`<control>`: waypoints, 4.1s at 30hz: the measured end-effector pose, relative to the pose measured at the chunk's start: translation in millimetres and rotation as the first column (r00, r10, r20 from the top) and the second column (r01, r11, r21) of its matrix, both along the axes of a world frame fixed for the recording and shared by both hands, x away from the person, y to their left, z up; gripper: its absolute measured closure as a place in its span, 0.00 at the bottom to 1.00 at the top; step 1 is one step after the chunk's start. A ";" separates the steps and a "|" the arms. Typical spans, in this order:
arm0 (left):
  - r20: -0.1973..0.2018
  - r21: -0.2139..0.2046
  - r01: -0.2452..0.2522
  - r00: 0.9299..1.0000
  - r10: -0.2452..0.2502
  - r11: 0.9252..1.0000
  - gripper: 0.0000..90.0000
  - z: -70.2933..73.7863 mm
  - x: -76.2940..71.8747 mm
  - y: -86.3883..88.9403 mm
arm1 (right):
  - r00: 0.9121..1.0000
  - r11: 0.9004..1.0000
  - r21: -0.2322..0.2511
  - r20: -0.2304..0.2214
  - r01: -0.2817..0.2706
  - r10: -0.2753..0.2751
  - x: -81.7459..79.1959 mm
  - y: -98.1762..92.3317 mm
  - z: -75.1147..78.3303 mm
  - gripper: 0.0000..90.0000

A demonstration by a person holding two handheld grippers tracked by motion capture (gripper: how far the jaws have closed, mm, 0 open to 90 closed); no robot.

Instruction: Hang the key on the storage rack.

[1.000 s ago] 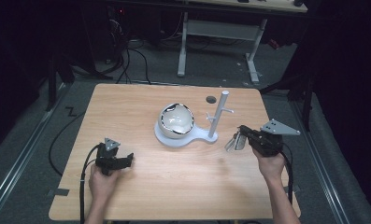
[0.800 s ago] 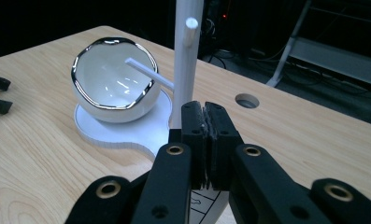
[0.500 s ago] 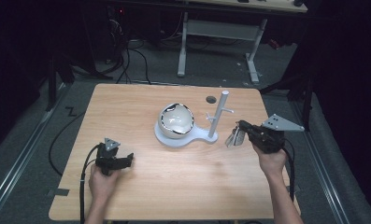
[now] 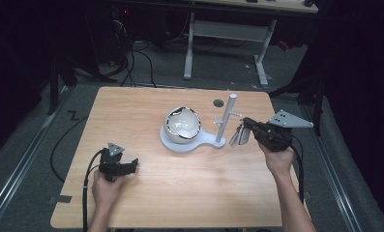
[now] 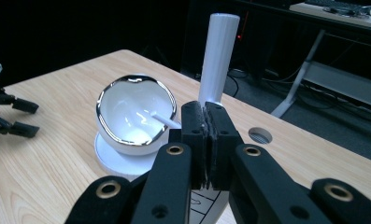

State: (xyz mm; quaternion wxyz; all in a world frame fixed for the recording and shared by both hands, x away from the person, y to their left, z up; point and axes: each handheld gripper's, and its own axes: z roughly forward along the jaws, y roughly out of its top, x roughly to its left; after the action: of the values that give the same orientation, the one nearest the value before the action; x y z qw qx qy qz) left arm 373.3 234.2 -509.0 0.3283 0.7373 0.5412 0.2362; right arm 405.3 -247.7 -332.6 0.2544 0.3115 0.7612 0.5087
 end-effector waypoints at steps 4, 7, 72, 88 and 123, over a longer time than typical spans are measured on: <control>0.000 0.000 0.000 1.000 0.000 1.000 0.21 0.0 0.0 0.0 | 1.000 1.000 0.015 -0.004 -0.001 0.001 5.3 2.2 2.2 0.98; 0.000 0.000 0.000 1.000 0.000 1.000 0.21 0.0 0.0 0.0 | 1.000 1.000 0.016 -0.009 0.000 0.000 9.2 3.9 2.9 0.98; 0.001 -0.001 -0.001 1.000 0.001 1.000 0.21 -0.1 0.1 -0.1 | 0.985 0.981 0.195 -0.166 -0.010 0.043 52.0 -18.1 -4.9 0.97; 0.001 -0.001 -0.001 1.000 0.001 1.000 0.21 -0.1 0.0 -0.2 | 0.982 0.977 0.214 -0.185 0.010 0.031 59.2 -22.0 -10.2 0.98; 0.001 0.000 0.000 1.000 0.000 1.000 0.21 -0.1 0.0 -0.2 | 0.984 0.980 0.136 -0.119 0.147 -0.131 35.9 -21.1 -37.3 0.67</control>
State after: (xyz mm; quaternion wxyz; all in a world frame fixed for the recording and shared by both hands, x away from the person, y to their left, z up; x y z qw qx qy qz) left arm 373.3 234.0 -509.1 0.3284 0.7373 0.5410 0.2365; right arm 441.2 -268.8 -369.9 0.2241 0.4089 0.7115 0.5257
